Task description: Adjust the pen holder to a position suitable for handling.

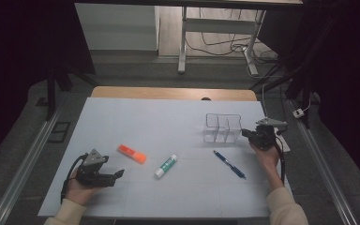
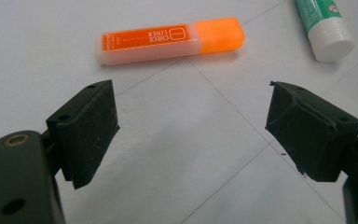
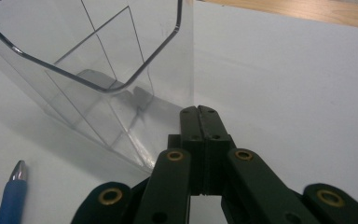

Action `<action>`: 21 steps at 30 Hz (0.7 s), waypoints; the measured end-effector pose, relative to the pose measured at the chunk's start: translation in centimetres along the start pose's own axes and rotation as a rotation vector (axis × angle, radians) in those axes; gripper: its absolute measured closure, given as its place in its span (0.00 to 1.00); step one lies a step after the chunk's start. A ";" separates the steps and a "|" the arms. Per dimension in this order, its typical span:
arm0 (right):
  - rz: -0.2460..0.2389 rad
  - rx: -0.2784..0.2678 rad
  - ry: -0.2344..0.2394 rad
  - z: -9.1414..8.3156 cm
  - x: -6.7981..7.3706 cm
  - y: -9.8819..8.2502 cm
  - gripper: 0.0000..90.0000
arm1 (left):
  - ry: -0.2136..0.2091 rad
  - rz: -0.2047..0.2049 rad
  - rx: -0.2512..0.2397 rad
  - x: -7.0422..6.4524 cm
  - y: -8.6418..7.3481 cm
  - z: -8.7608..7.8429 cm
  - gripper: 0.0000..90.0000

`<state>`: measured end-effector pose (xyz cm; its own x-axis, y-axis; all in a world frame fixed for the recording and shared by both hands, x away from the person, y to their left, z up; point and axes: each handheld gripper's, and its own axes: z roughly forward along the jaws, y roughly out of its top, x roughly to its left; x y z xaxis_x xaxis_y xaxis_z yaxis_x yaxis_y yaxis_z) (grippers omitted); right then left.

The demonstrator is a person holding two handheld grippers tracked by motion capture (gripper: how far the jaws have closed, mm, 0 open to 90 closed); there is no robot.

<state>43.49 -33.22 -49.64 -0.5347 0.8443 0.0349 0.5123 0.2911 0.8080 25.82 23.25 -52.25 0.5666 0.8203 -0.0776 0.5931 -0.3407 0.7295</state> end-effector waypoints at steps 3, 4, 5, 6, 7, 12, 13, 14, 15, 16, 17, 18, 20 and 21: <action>-0.002 0.002 0.004 0.2 0.2 0.0 0.99 | 0.000 0.001 0.001 0.0 0.0 0.0 0.18; -0.006 0.010 0.006 0.4 0.3 0.0 0.99 | 0.000 0.001 0.001 0.0 0.0 0.0 0.18; -0.006 0.010 0.006 0.4 0.3 0.0 0.99 | 0.000 0.002 0.002 0.0 0.0 0.0 0.18; -0.005 0.011 0.009 0.4 0.3 0.0 0.99 | 0.000 0.002 0.002 0.0 0.0 0.0 0.18; -0.003 0.014 0.012 0.6 0.4 0.0 0.99 | 0.000 0.002 0.002 0.0 0.0 0.0 0.18; -0.015 0.025 0.008 0.7 0.7 0.2 0.99 | 0.000 0.002 0.003 0.0 0.0 0.0 0.18; -0.014 0.024 0.006 0.8 0.8 0.2 0.99 | 0.000 0.002 0.003 0.0 0.0 0.0 0.18; -0.011 0.025 0.007 0.7 0.7 0.2 0.99 | -0.001 0.003 0.003 0.0 0.0 0.0 0.18; -0.008 0.024 0.008 0.7 0.7 0.2 0.99 | -0.001 0.003 0.003 0.0 0.0 0.0 0.18; -0.008 0.025 0.007 0.7 0.7 0.2 0.99 | -0.001 0.002 0.003 0.0 0.0 0.0 0.18; -0.009 0.025 0.003 0.7 0.8 0.2 0.99 | -0.001 0.002 0.004 0.0 0.0 0.0 0.18; -0.009 0.025 0.003 0.7 0.8 0.2 0.99 | -0.001 0.004 0.005 0.0 0.0 0.1 0.18; -0.004 0.025 0.001 0.7 0.8 0.3 0.99 | 0.000 0.005 0.005 0.0 0.0 0.1 0.18; -0.004 0.020 0.003 0.7 0.9 0.3 0.99 | 0.001 0.006 0.006 0.0 0.0 0.1 0.18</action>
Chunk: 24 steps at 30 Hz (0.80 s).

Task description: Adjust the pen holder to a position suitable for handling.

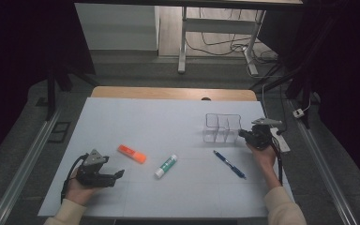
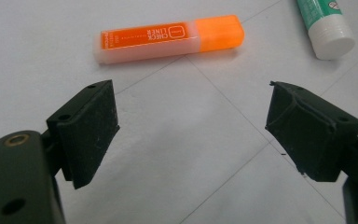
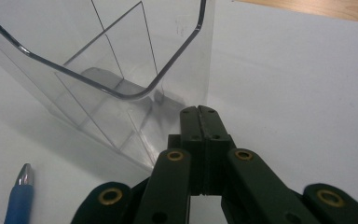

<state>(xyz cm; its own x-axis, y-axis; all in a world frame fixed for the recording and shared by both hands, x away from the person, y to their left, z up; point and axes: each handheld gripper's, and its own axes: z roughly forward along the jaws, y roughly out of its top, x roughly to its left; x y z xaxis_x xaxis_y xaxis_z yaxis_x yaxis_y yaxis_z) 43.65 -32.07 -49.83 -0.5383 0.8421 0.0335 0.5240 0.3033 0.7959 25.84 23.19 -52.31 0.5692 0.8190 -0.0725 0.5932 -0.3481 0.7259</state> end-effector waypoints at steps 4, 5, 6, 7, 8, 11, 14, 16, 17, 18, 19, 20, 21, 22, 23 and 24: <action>-0.004 0.000 0.006 0.2 0.3 0.1 0.99 | -0.001 -0.001 0.002 0.0 0.0 0.1 0.18; -0.009 0.007 0.006 0.2 0.4 0.2 0.99 | -0.001 -0.001 0.002 0.0 0.0 0.1 0.18; -0.013 0.006 0.010 0.2 0.6 0.2 0.99 | -0.001 -0.001 0.002 0.0 0.0 0.1 0.18; -0.018 0.007 0.012 0.3 0.8 0.3 0.99 | -0.001 -0.001 0.002 0.0 0.0 0.1 0.18; -0.025 0.009 0.015 0.3 0.9 0.4 0.99 | 0.000 -0.001 0.003 0.0 0.0 0.1 0.18; -0.030 0.003 0.025 0.5 1.4 0.6 0.99 | -0.001 0.000 0.004 0.0 0.0 0.1 0.18; -0.038 0.002 0.032 0.7 1.8 0.9 0.99 | -0.001 0.001 0.005 0.0 0.0 0.1 0.18; -0.038 -0.002 0.037 0.8 2.0 1.0 0.99 | -0.001 0.001 0.005 0.0 0.0 0.1 0.18; -0.037 -0.002 0.041 0.9 2.1 1.0 0.99 | -0.001 0.001 0.006 0.0 0.0 0.1 0.18; -0.036 0.000 0.041 0.9 2.2 1.1 0.99 | -0.001 0.003 0.007 0.0 0.0 0.2 0.18; -0.037 0.002 0.046 1.1 2.4 1.2 0.99 | -0.002 0.003 0.008 0.0 0.0 0.2 0.18; -0.038 0.002 0.050 1.2 2.5 1.3 0.99 | -0.002 0.004 0.009 0.0 0.0 0.2 0.18; -0.038 0.002 0.050 1.2 2.5 1.3 0.99 | -0.002 0.004 0.009 0.0 0.0 0.2 0.18; -0.038 0.004 0.053 1.3 2.6 1.4 0.99 | -0.002 0.004 0.010 0.0 0.0 0.2 0.18; -0.040 0.006 0.054 1.4 2.7 1.4 0.99 | 0.000 0.004 0.012 0.0 0.0 0.2 0.18; -0.042 0.003 0.058 1.5 2.9 1.5 0.99 | 0.000 0.004 0.012 0.0 0.0 0.2 0.18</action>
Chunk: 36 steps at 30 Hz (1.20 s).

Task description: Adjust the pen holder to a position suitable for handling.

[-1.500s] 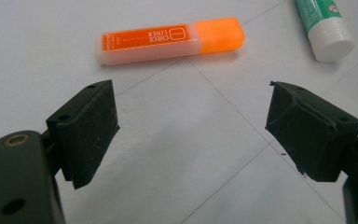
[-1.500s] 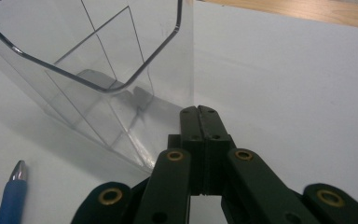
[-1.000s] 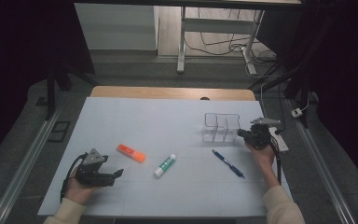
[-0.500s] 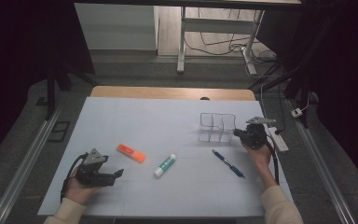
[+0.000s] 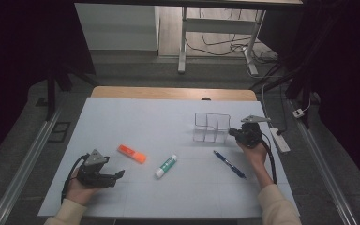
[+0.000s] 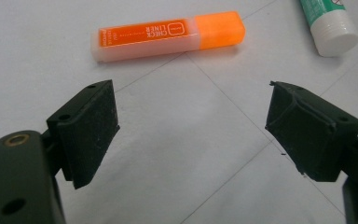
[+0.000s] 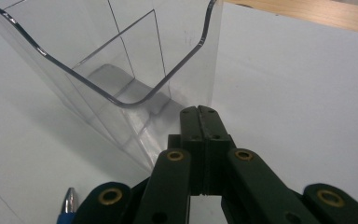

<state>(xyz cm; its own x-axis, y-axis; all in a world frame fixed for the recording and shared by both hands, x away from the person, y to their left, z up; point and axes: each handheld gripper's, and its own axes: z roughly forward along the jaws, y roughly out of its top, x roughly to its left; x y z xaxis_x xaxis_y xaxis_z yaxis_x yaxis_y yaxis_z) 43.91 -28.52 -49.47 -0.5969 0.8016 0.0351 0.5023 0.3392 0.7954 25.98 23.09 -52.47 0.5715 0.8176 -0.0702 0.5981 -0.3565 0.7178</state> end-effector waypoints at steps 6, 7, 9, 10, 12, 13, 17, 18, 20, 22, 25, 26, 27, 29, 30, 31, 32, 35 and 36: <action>-0.013 0.006 0.015 0.6 0.7 0.5 0.99 | 0.000 0.001 0.002 0.0 0.0 0.0 0.18; -0.019 0.008 0.017 0.8 0.9 0.6 0.99 | 0.000 0.002 0.002 0.0 0.0 0.0 0.18; -0.018 0.007 0.020 0.8 1.0 0.7 0.99 | -0.001 0.003 0.004 0.0 0.0 0.1 0.18; -0.019 0.009 0.021 0.9 1.1 0.7 0.99 | -0.001 0.003 0.003 0.0 0.0 0.0 0.18; -0.019 0.010 0.023 1.1 1.3 0.9 0.99 | -0.002 0.003 0.002 0.0 0.0 0.0 0.18; -0.020 0.013 0.026 1.2 1.4 1.0 0.99 | -0.001 0.004 0.002 0.0 0.0 0.0 0.18; -0.031 0.020 0.030 1.6 1.8 1.3 0.99 | -0.001 0.001 0.004 0.0 0.0 0.0 0.18; -0.033 0.020 0.031 1.7 1.9 1.3 0.99 | -0.001 0.001 0.004 0.0 0.0 0.1 0.18; -0.041 0.028 0.032 1.8 2.2 1.5 0.99 | 0.000 0.001 0.007 0.0 0.0 0.1 0.18; -0.049 0.027 0.035 2.0 2.4 1.6 0.99 | 0.000 0.003 0.009 0.0 -0.1 0.1 0.18; -0.053 0.035 0.038 2.2 2.6 1.8 0.99 | -0.002 0.004 0.009 0.0 -0.1 0.1 0.18; -0.049 0.033 0.039 2.3 2.7 1.8 0.99 | -0.001 0.002 0.008 0.0 -0.1 0.1 0.18; -0.051 0.038 0.038 2.3 2.7 1.9 0.99 | -0.001 0.001 0.008 0.0 -0.1 0.1 0.18; -0.048 0.035 0.039 2.4 2.8 2.0 0.99 | -0.001 0.003 0.009 0.0 -0.1 0.1 0.18; -0.050 0.037 0.039 2.4 2.9 2.0 0.99 | -0.002 0.004 0.009 0.0 -0.1 0.1 0.18; -0.050 0.037 0.040 2.5 2.9 2.1 0.99 | -0.002 0.005 0.010 0.0 -0.1 0.1 0.18; -0.051 0.037 0.042 2.5 3.0 2.1 0.99 | -0.002 0.005 0.009 0.0 -0.1 0.1 0.18; -0.052 0.035 0.046 2.7 3.2 2.2 0.99 | -0.001 0.004 0.008 0.0 -0.1 0.1 0.18; -0.050 0.035 0.047 2.8 3.3 2.3 0.99 | -0.001 0.003 0.008 0.0 -0.1 0.1 0.18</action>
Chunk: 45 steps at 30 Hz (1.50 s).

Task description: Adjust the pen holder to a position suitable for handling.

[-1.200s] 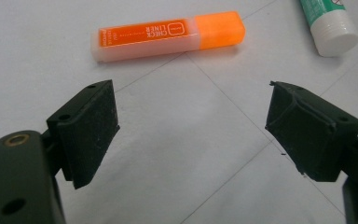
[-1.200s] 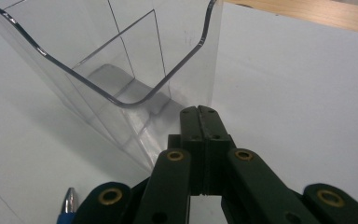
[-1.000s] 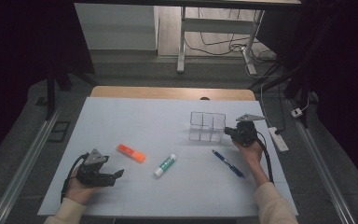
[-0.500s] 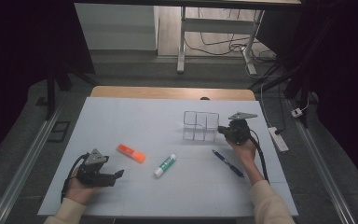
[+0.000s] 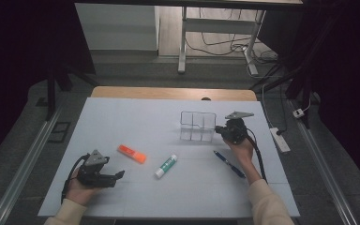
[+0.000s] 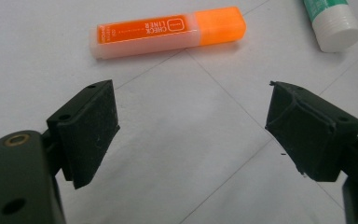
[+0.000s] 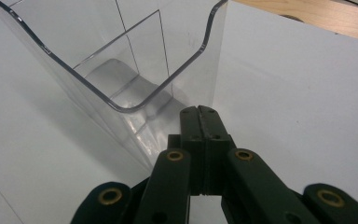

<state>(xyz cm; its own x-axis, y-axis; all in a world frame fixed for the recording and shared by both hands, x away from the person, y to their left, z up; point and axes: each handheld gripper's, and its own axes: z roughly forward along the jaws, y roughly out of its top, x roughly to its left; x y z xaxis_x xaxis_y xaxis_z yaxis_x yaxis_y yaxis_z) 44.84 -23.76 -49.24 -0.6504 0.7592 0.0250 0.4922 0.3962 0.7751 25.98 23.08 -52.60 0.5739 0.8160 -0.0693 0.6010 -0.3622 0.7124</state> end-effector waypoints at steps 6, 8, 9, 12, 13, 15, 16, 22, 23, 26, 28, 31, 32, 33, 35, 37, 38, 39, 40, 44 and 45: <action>0.000 0.008 0.003 0.3 0.2 0.2 0.99 | 0.000 0.002 0.001 0.0 0.0 0.0 0.18; -0.003 0.008 0.006 0.4 0.3 0.3 0.99 | 0.002 0.003 0.001 0.0 0.0 0.0 0.18; -0.002 0.011 0.006 0.5 0.4 0.4 0.99 | 0.001 0.003 0.001 0.0 0.0 0.0 0.18; -0.003 0.010 0.003 0.7 0.6 0.5 0.99 | 0.002 0.004 0.001 0.0 0.0 0.0 0.18; -0.003 0.006 0.002 0.8 0.6 0.6 0.99 | 0.002 0.004 0.001 0.0 0.0 0.0 0.18; -0.003 0.009 0.002 0.8 0.7 0.7 0.99 | 0.002 0.004 0.001 0.1 0.0 0.0 0.18; -0.001 0.006 0.002 0.9 0.8 0.7 0.99 | 0.000 0.003 0.000 0.1 0.0 0.0 0.18; 0.000 0.005 0.008 1.3 1.0 1.0 0.99 | 0.002 0.000 0.004 0.1 0.0 0.1 0.18; 0.003 0.005 0.010 1.4 1.0 1.1 0.99 | 0.001 0.003 0.004 0.1 0.0 0.1 0.18; -0.003 0.011 0.011 1.6 1.4 1.3 0.99 | 0.000 0.001 -0.001 0.1 -0.1 -0.1 0.18; -0.004 0.011 0.006 1.8 1.7 1.5 0.99 | 0.002 0.001 -0.003 0.0 -0.1 -0.1 0.18; -0.004 0.017 -0.002 2.0 2.1 1.7 0.99 | 0.001 -0.002 -0.005 0.1 -0.1 -0.2 0.18; -0.006 0.020 -0.005 2.0 2.2 1.8 0.99 | 0.001 -0.001 -0.005 0.1 -0.1 -0.2 0.19; -0.005 0.022 -0.005 2.1 2.3 1.8 0.99 | 0.002 -0.003 -0.004 0.1 -0.1 -0.1 0.19; -0.002 0.024 -0.004 2.3 2.5 2.0 0.99 | 0.002 -0.001 -0.001 0.1 -0.1 -0.1 0.18; -0.005 0.024 0.001 2.4 2.6 2.0 0.99 | 0.001 0.000 0.000 0.1 -0.1 -0.1 0.19; -0.005 0.025 0.004 2.5 2.7 2.1 0.99 | 0.002 0.001 0.001 0.1 -0.1 -0.1 0.18; -0.008 0.026 0.005 2.6 2.8 2.1 0.99 | 0.002 0.001 0.001 0.1 -0.1 -0.1 0.18; -0.008 0.023 0.008 2.7 2.9 2.1 0.99 | 0.002 0.001 0.001 0.1 -0.1 -0.1 0.18; -0.021 0.032 0.011 3.0 3.4 2.2 0.99 | 0.002 -0.002 -0.001 0.2 -0.1 -0.1 0.18; -0.026 0.037 0.008 3.0 3.4 2.2 0.99 | 0.002 -0.002 0.000 0.2 -0.1 -0.1 0.19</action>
<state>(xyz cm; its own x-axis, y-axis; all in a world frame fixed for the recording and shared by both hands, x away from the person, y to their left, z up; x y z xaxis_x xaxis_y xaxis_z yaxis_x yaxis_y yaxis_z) 45.46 -18.68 -49.33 -0.6680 0.7441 0.0102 0.4961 0.4351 0.7514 25.99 23.33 -52.67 0.5711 0.8179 -0.0693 0.6026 -0.3604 0.7121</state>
